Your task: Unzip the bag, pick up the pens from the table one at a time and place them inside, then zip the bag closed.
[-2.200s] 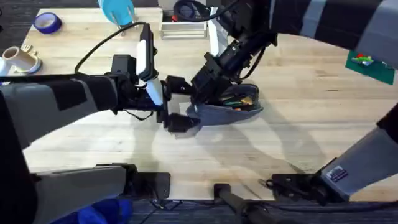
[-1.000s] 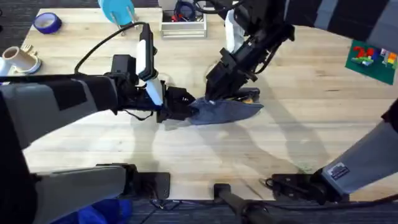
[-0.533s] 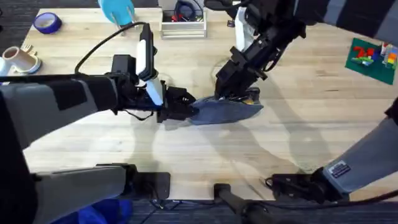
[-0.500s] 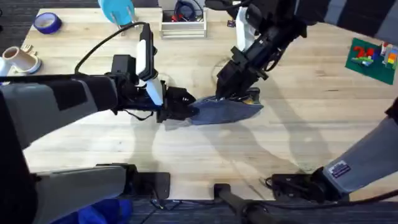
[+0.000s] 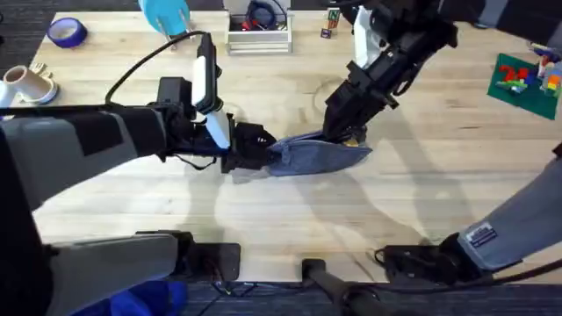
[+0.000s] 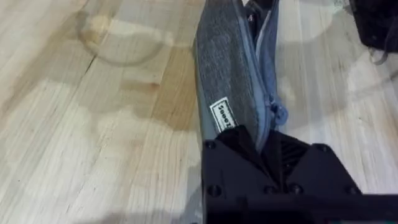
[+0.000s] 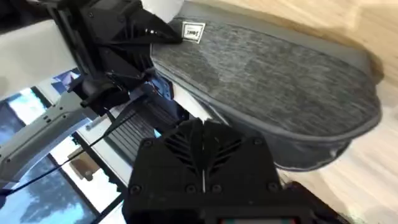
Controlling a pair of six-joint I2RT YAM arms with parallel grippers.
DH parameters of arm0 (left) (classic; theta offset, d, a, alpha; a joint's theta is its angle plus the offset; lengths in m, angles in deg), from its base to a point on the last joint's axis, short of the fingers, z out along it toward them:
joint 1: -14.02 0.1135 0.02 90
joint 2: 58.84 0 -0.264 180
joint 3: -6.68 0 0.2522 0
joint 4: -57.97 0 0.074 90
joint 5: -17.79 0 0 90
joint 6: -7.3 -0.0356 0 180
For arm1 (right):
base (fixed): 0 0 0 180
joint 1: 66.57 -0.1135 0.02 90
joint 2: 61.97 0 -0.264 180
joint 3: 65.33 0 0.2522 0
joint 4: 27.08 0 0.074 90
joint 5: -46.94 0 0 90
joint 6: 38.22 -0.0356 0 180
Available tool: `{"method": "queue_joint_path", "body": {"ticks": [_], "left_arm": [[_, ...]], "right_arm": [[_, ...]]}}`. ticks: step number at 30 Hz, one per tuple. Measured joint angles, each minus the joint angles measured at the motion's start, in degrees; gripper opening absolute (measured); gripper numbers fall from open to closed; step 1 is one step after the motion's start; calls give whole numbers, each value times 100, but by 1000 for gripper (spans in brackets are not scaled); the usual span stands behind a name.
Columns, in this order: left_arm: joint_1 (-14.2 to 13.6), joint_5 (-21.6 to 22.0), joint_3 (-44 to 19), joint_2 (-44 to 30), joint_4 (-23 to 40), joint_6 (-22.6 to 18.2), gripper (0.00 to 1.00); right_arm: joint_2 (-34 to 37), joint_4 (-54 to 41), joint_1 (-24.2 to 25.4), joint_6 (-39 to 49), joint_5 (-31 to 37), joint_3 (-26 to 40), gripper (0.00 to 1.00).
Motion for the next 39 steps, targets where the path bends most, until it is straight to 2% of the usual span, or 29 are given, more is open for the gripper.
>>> {"method": "queue_joint_path", "body": {"ticks": [10,19,29,39], "left_arm": [[0,0,0,1,0,1,43],[1,2,0,1,0,1,43],[1,0,1,1,0,1,43],[1,0,2,1,0,1,43]], "right_arm": [[0,-220,300,240,149,0,34],[0,-288,609,332,582,0,34],[-7,-283,557,442,683,0,34],[-39,-459,637,473,1374,0,34]]}}
